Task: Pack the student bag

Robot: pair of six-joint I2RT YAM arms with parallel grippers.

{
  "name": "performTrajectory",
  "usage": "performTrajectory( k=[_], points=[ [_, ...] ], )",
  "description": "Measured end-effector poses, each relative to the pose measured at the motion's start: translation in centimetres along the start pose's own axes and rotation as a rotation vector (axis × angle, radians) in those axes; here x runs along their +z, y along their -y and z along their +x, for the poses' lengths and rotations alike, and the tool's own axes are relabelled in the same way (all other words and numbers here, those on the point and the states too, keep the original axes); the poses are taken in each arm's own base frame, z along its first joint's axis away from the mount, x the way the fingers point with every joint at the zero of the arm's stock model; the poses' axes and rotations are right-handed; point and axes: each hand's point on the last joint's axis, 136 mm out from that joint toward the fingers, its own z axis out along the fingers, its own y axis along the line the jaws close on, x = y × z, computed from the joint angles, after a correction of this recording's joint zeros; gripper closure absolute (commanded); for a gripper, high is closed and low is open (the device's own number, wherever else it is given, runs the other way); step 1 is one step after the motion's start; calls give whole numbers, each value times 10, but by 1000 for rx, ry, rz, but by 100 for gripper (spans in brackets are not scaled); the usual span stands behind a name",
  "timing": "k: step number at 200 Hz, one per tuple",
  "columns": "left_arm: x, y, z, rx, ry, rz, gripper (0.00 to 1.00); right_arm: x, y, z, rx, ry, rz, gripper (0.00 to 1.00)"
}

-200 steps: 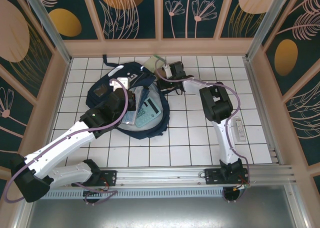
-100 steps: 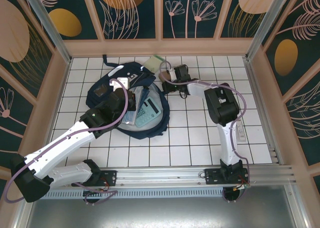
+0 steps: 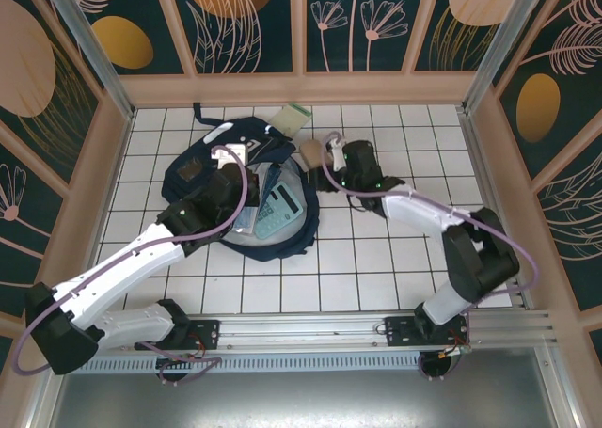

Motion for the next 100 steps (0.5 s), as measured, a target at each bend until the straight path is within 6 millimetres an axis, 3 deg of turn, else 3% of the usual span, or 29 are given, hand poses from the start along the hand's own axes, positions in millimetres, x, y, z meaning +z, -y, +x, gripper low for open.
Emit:
performTrajectory(
  k=[28, 53, 100],
  points=[
    [3, 4, -4, -5, 7, 4, 100, -12, -44, 38, -57, -61, -89, 60],
    [4, 6, -4, -7, 7, 9, 100, -12, -56, 57, -88, -105, -105, 60],
    [4, 8, -4, -9, 4, 20, 100, -1, -103, 94, -227, -220, -197, 61]
  ],
)
